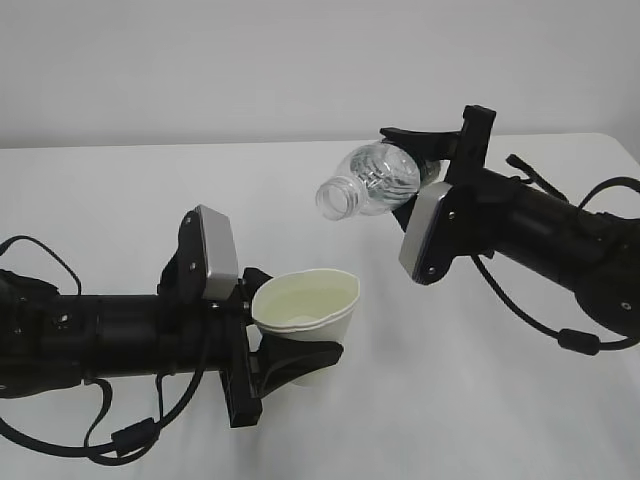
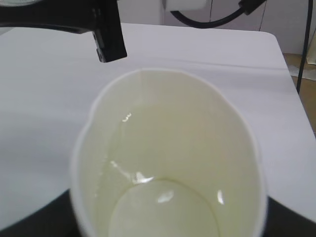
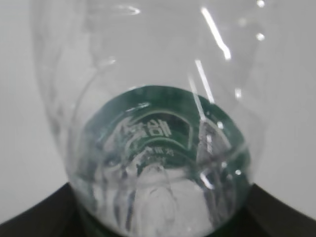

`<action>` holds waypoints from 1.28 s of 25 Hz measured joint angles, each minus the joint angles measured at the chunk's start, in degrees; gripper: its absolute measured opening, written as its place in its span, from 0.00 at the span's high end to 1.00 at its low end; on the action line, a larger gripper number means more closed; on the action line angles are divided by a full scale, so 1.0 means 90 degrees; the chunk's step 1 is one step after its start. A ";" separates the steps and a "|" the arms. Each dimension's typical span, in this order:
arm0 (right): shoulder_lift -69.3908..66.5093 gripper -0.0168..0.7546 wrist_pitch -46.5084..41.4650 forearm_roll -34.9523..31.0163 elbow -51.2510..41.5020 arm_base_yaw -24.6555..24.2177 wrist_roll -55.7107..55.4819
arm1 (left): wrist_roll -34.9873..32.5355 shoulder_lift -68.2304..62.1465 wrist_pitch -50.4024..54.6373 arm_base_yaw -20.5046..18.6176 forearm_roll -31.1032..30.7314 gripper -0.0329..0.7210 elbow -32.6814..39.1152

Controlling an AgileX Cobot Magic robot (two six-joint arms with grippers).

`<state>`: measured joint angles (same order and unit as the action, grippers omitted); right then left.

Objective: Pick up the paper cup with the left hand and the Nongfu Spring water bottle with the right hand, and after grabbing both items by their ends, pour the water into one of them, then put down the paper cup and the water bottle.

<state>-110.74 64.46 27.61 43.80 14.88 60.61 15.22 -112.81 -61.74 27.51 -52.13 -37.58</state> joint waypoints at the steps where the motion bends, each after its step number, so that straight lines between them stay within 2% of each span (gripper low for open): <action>1: 0.0000 0.40 0.0000 -0.0019 -0.0013 0.0000 -0.0043 | 0.0000 0.0000 0.0000 0.0000 0.0000 0.40 0.0000; 32: 0.0000 0.40 0.0000 -0.0731 -0.0121 0.0000 -0.2603 | 0.0000 0.0000 0.0000 0.0000 0.0000 0.40 0.0000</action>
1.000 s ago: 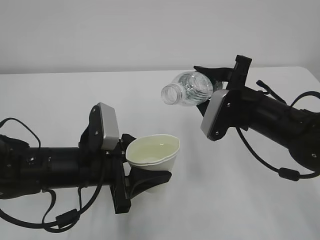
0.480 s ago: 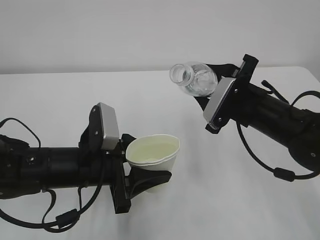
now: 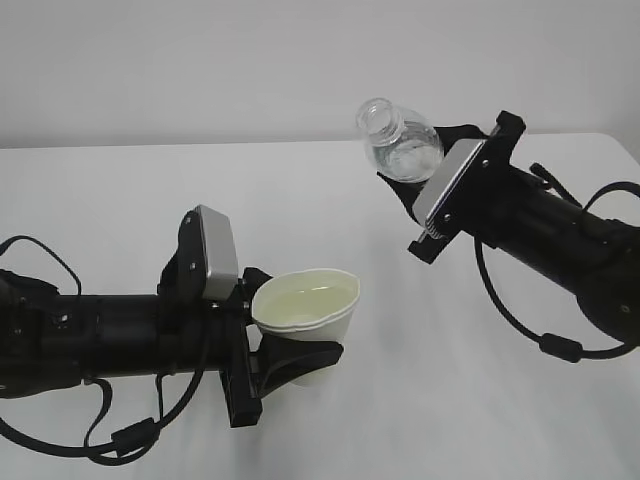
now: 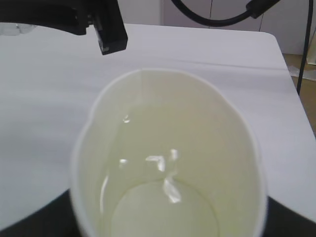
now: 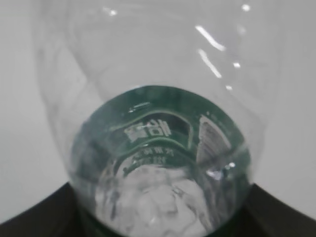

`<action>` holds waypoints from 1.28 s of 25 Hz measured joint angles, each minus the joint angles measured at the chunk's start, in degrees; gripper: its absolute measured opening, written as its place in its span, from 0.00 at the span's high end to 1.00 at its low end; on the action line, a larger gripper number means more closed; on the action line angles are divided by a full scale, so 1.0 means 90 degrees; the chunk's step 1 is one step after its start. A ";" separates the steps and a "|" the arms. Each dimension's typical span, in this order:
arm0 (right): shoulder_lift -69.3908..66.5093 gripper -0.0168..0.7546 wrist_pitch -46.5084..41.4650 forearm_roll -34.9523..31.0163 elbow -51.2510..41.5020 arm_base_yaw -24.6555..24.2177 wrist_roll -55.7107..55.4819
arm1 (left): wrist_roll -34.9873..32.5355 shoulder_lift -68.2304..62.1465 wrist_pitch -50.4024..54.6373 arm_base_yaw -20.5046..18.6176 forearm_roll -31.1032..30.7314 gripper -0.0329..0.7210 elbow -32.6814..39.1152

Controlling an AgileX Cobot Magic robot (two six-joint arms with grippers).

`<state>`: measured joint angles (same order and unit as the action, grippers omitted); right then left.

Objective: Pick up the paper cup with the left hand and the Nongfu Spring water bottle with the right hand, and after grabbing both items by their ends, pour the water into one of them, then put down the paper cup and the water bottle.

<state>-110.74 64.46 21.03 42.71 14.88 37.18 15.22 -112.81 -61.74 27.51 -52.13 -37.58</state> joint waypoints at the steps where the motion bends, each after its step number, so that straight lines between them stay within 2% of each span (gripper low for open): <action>1: 0.0000 0.40 0.0000 -0.0044 0.0000 0.0000 -0.0099 | 0.0000 0.0000 0.0000 0.0000 0.0000 0.40 0.0000; 19: 0.0004 0.40 0.0000 -0.0774 -0.0386 0.0000 -0.1173 | 0.0000 0.0000 -0.0036 0.0000 0.0000 0.40 0.0000; 32: 0.0004 0.40 0.0000 -0.0918 -0.0423 0.0000 -0.2372 | 0.0000 0.0000 -0.0042 0.0000 -0.0024 0.40 0.0000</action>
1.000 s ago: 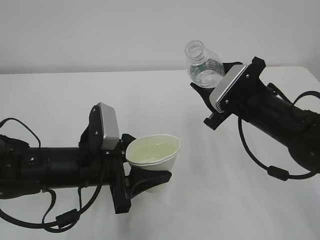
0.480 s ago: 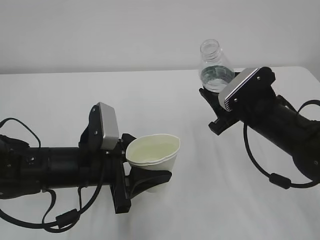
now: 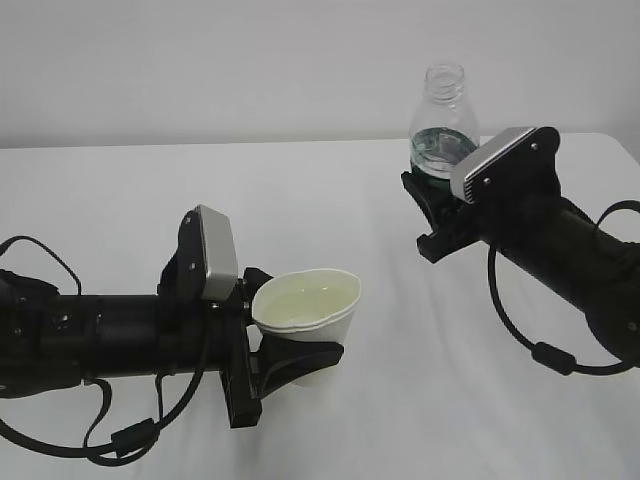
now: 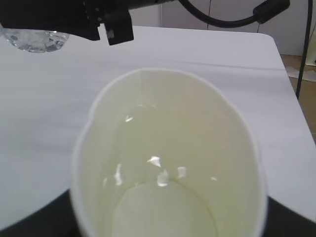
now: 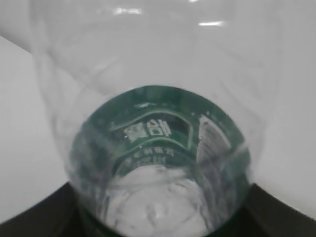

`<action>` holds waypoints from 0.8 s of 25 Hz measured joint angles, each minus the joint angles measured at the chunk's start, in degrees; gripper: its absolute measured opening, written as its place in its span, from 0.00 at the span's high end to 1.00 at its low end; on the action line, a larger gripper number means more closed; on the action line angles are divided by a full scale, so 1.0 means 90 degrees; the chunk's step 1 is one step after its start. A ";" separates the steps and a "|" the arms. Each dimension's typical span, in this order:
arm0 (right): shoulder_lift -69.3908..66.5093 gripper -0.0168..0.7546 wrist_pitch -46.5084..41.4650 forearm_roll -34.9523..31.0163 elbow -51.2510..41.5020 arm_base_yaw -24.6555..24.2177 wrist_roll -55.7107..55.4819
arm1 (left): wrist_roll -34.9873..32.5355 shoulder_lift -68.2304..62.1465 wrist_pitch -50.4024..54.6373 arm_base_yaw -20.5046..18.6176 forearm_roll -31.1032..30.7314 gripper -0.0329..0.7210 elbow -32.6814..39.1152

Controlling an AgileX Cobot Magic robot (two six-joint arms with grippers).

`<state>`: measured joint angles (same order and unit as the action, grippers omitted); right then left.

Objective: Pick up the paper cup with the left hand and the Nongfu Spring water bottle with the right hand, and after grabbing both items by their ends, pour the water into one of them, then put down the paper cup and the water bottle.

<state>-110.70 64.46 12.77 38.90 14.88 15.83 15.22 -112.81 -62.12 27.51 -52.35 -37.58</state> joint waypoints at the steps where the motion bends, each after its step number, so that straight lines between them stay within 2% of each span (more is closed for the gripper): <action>1: 0.0000 0.40 0.0000 0.0000 0.0000 0.0000 -0.0080 | 0.0000 0.0000 0.0000 0.0000 0.0000 0.40 0.0000; 12: 0.0000 0.40 0.0000 -0.0062 0.0000 0.0000 -0.0639 | 0.0000 0.0000 -0.0104 0.0000 -0.0022 0.40 0.0000; 20: 0.0000 0.40 0.0000 -0.0373 0.0000 0.0000 -0.0768 | 0.0000 0.0000 -0.0119 0.0000 -0.0037 0.40 0.0000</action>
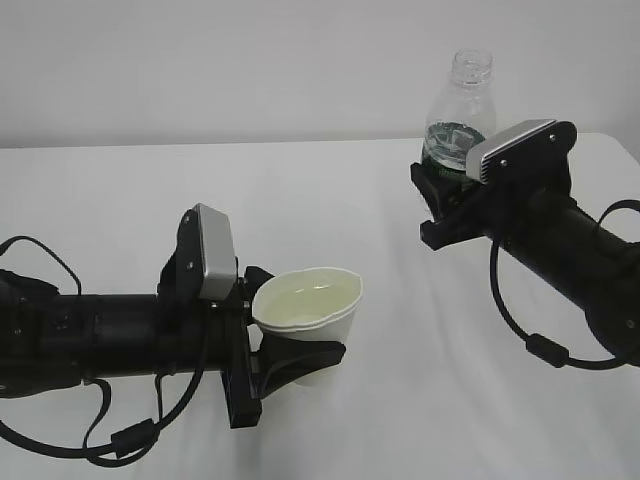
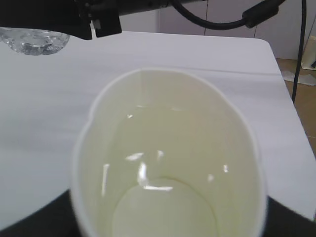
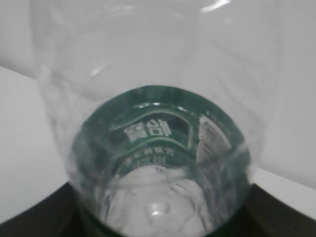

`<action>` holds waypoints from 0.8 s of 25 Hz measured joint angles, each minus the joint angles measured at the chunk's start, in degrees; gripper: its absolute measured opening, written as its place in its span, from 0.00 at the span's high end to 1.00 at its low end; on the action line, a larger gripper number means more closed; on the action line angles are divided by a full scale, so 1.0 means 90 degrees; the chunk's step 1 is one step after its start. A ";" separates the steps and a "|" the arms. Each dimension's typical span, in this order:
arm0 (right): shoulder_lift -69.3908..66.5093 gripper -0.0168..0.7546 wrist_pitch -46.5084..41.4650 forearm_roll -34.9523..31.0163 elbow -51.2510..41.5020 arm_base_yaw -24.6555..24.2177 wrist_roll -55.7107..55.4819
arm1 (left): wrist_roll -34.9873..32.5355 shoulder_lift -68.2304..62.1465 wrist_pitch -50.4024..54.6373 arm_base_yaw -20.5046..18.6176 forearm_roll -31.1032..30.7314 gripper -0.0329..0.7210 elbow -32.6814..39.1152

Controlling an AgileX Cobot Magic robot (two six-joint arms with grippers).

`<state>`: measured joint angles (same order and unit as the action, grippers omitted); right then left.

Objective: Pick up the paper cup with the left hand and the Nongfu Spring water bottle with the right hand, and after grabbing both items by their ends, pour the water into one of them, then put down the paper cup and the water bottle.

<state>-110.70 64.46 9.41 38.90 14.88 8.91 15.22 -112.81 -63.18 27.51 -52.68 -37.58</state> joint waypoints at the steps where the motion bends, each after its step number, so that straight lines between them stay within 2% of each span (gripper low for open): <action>1: 0.0000 0.40 0.0000 -0.0013 0.0000 0.0000 0.0000 | 0.0000 0.0000 0.0000 0.0000 0.0000 0.40 0.0000; 20: -0.0122 0.40 -0.0143 -0.0553 0.0051 0.0000 -0.0408 | 0.0000 0.0000 -0.0024 0.0000 0.0000 0.40 0.0000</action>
<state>-111.80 63.17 4.43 39.37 14.88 5.24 15.22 -112.81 -63.40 27.51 -52.68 -37.58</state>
